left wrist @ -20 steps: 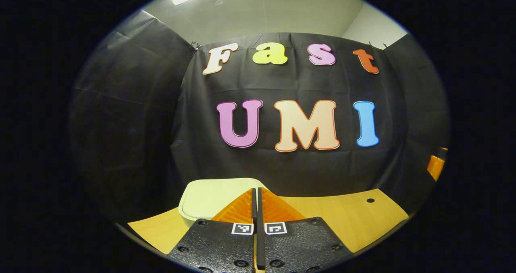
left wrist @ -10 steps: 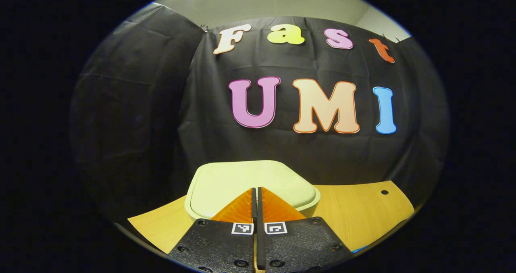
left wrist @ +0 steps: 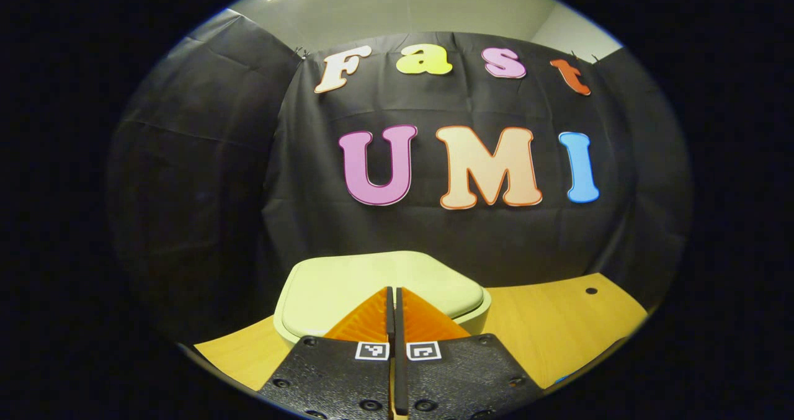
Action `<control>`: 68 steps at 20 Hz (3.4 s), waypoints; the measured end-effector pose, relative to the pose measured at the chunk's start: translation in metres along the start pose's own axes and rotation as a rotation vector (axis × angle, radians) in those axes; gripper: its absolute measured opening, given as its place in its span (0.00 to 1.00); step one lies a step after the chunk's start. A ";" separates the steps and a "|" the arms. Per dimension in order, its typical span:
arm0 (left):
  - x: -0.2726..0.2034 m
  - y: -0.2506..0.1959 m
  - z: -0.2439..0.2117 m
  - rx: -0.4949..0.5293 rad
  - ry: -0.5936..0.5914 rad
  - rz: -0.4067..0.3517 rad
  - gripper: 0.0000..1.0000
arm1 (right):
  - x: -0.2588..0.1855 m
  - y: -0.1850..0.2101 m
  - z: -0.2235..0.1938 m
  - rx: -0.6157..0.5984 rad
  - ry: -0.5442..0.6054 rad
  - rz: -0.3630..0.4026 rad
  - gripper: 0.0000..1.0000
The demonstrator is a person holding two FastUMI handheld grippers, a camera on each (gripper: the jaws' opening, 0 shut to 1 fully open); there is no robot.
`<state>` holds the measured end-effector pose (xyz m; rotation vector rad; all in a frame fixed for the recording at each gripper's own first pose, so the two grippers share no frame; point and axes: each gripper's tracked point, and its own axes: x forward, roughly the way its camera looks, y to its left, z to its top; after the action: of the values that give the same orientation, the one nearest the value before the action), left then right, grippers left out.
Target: Press the lid of the desktop garbage bin to open it, pick up the crumpled paper on the desktop and throw it into the bin, then pick up the pop can on the desktop and drop it into the bin, and finally close the garbage bin lid.
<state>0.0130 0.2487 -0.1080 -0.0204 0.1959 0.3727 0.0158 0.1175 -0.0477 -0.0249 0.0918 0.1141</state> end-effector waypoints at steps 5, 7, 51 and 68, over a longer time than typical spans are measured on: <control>-0.019 -0.009 0.063 -0.002 -0.151 -0.001 0.00 | -0.002 -0.010 0.002 0.007 0.001 0.024 0.98; -0.032 -0.020 0.077 -0.017 -0.172 -0.029 0.00 | -0.002 -0.015 -0.001 0.007 0.009 0.029 0.98; -0.161 -0.002 0.099 0.022 -0.194 0.040 0.92 | -0.025 0.048 -0.409 -0.072 0.859 0.305 0.22; -0.161 0.000 0.085 0.008 -0.169 0.016 0.92 | 0.089 0.111 -0.143 0.031 0.339 0.394 0.19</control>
<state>-0.1178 0.1951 0.0061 0.0206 0.0306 0.3880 0.0785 0.2334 -0.2002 0.0055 0.4380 0.5018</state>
